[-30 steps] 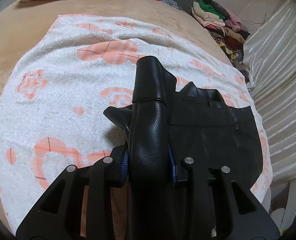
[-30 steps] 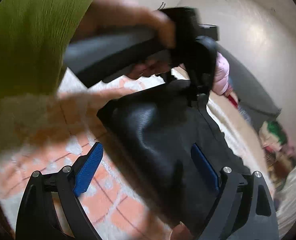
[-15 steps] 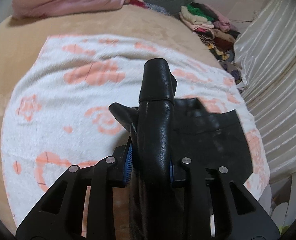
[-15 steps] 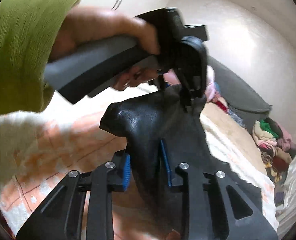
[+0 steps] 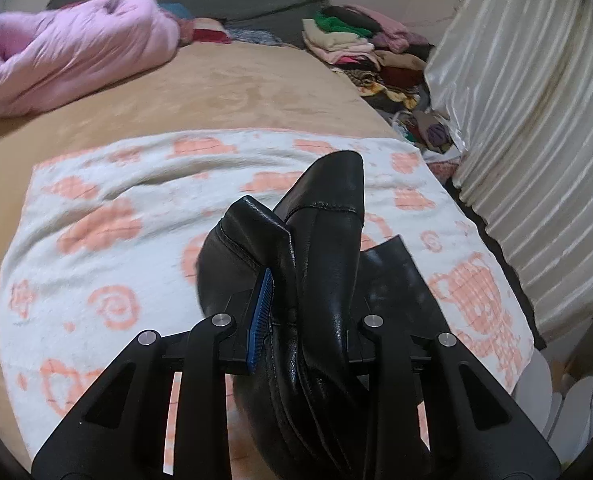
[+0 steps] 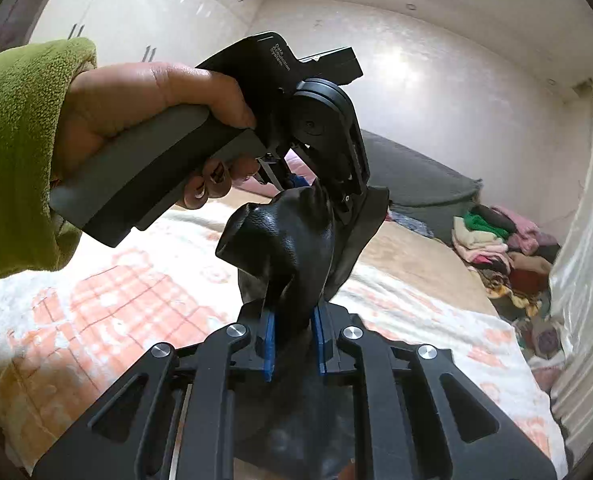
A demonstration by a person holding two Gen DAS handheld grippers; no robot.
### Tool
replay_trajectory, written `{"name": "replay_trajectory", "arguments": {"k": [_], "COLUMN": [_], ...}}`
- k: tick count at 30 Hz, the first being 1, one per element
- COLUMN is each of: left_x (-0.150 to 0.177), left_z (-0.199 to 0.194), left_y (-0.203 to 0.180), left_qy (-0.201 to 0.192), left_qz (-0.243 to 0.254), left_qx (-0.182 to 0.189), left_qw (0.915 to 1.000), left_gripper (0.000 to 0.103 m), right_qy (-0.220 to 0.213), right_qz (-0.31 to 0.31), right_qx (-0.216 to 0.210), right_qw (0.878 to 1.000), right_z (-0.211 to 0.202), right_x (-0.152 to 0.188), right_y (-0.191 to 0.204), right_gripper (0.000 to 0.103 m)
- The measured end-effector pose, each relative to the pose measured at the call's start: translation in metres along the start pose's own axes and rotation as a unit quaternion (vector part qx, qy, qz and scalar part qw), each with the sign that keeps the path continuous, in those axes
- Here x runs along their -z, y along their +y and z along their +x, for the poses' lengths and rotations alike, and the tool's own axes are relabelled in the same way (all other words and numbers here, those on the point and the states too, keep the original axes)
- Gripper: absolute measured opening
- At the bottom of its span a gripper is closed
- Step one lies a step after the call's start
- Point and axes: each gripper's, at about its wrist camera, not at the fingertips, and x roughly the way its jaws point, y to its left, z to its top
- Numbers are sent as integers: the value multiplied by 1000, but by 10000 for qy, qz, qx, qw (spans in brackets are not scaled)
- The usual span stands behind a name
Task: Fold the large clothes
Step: 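Grasp the jacket bundle with the right tool beside the left tool and lift it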
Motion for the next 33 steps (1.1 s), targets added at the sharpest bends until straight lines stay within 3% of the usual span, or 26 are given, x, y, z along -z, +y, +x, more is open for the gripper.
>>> {"name": "replay_trajectory", "arguments": {"k": [14, 22, 26, 29, 32, 33], "left_x": [-4, 5, 6, 7, 19, 26], "left_z": [49, 75, 74, 66, 55, 53], "left_y": [-86, -116, -118, -111, -99, -92], "left_qy": [199, 217, 71, -53, -175, -173], "left_qz": [454, 637, 427, 252, 208, 208], "left_qx": [-28, -67, 260, 335, 209, 121], "left_qw": [9988, 9977, 9987, 9991, 9994, 9996], "left_gripper": [25, 38, 42, 42, 42, 43], "right_qy": [164, 428, 637, 909, 1174, 1236], "right_qz": [988, 1590, 1925, 2500, 3274, 3658], "right_qx": [280, 198, 54, -147, -447, -624], "right_qw": [9946, 9862, 9792, 9639, 9365, 9203], "right_z": [-15, -16, -13, -8, -3, -2], "right_x": [47, 77, 92, 109, 134, 145], "right_y": [-69, -90, -98, -109, -126, -133], "right_gripper": [13, 13, 13, 13, 13, 14]}}
